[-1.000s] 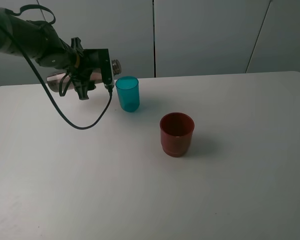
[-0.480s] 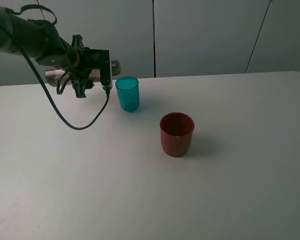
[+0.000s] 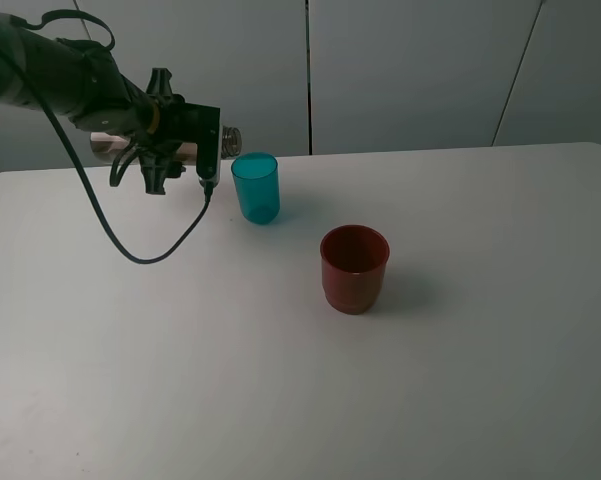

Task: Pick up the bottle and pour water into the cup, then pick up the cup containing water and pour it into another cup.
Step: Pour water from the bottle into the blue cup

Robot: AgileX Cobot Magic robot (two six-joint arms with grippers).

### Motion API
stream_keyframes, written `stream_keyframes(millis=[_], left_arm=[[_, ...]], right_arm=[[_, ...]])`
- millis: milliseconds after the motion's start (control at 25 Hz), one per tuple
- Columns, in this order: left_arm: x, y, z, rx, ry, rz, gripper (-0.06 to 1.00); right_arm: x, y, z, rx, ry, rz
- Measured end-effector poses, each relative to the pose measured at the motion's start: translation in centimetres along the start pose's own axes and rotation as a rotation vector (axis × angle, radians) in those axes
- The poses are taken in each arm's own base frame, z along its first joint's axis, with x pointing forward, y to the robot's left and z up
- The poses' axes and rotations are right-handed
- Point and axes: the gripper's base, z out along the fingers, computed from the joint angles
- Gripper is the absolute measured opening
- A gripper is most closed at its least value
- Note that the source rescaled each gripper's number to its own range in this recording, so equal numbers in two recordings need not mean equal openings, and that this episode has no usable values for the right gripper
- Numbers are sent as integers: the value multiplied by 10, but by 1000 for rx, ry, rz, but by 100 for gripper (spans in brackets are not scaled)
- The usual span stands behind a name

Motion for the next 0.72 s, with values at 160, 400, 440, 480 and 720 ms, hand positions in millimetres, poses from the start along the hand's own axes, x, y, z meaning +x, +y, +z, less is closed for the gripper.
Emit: stream_keyframes(millis=[160,400,440,480,720], left_arm=[[-1,0,0,-5,-9,30,0],[-1,0,0,-6,-11,51,0],[-1,0,0,-6,-11,53,0],[-1,0,0,-6,-11,55,0],[-3,14,-3,-46,-20,49,0]], right_arm=[[0,0,0,0,0,0],[0,0,0,0,0,0],[0,0,0,0,0,0],[0,0,0,0,0,0],[0,0,0,0,0,0]])
